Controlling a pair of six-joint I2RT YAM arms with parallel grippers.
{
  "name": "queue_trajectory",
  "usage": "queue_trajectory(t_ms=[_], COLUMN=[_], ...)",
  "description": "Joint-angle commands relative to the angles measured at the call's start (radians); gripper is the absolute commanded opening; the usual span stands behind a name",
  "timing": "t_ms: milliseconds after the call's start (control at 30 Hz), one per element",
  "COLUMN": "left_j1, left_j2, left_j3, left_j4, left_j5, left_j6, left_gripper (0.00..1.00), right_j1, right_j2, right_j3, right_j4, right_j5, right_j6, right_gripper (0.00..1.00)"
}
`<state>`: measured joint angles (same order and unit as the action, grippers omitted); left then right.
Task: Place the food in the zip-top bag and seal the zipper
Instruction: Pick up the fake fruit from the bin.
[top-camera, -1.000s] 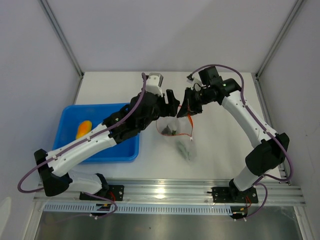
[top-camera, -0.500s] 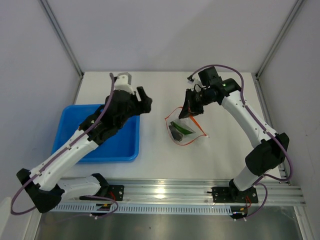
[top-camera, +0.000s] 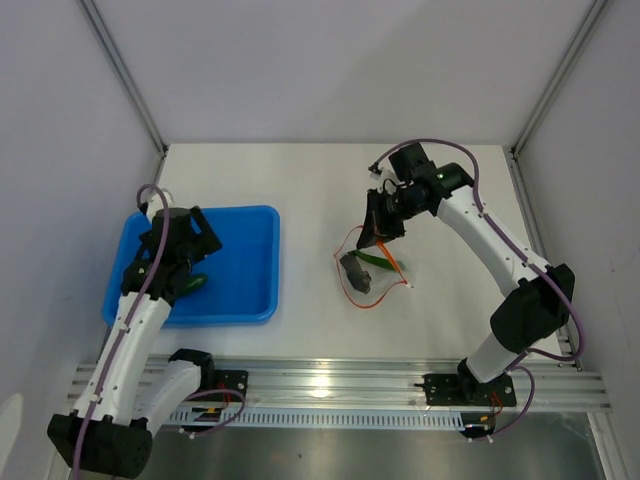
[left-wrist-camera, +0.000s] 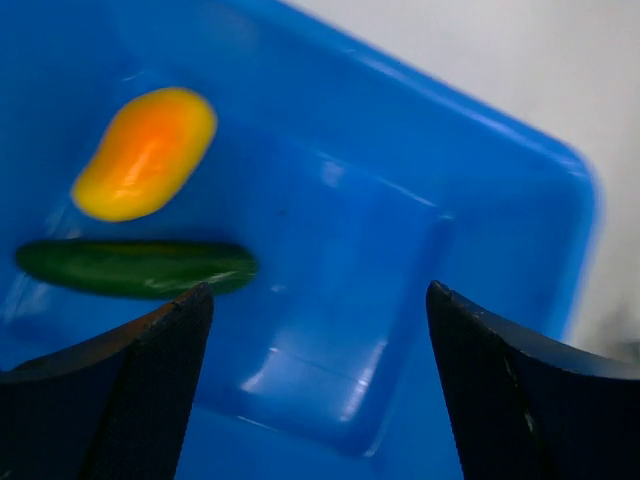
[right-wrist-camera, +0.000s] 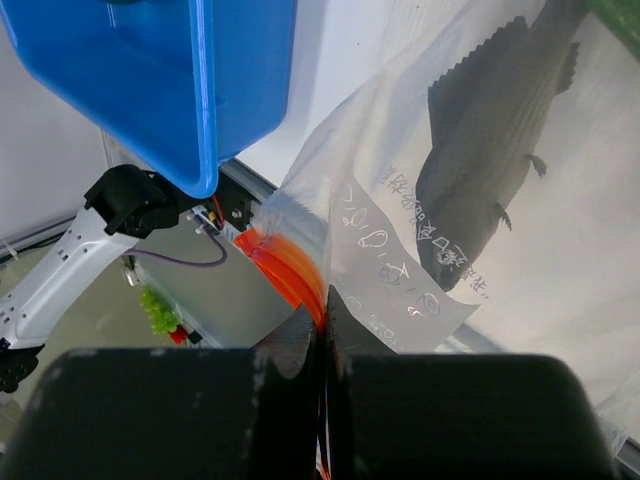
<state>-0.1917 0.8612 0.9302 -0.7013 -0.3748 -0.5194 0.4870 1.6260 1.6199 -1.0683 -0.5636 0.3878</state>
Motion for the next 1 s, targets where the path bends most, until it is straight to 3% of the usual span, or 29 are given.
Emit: queue_trajectory(t_ms=[0,133,433,733,967], left_j1=[0.106,0.161,0.419,0.466,0.480], left_j2=[0.025,0.136,0.338,0.551,0.627], left_j3=[-0.073,-0.094,-0.080,-0.018,0.002], left_j4=[0.009,0.057,0.152,0.221,0.286], left_j5=[0.030,-0.022,0.135,0.111,0.056], left_j6=[0.090,0.218,0.315,0.432,0.464], left_gripper=[0.89,0.94,0.94,0.95,0.95], right_j1=[0.018,0.025,0.015,-0.011,-0.036], right_j2=[-0.018,-0.006,0.011,0.008,-0.003], right_j3=[0.006,0.008,0.012,-0.002,-0.017], right_j4=[0.013,0.008,-0.025,-0.022,-0.019], right_j5=[-0.012,-0.021,-0.001,0.001,0.004], right_j6=[-0.004,-0.007,-0.040,-0.050,-0.059], right_gripper=[0.00,0.00,0.00,0.00,0.00])
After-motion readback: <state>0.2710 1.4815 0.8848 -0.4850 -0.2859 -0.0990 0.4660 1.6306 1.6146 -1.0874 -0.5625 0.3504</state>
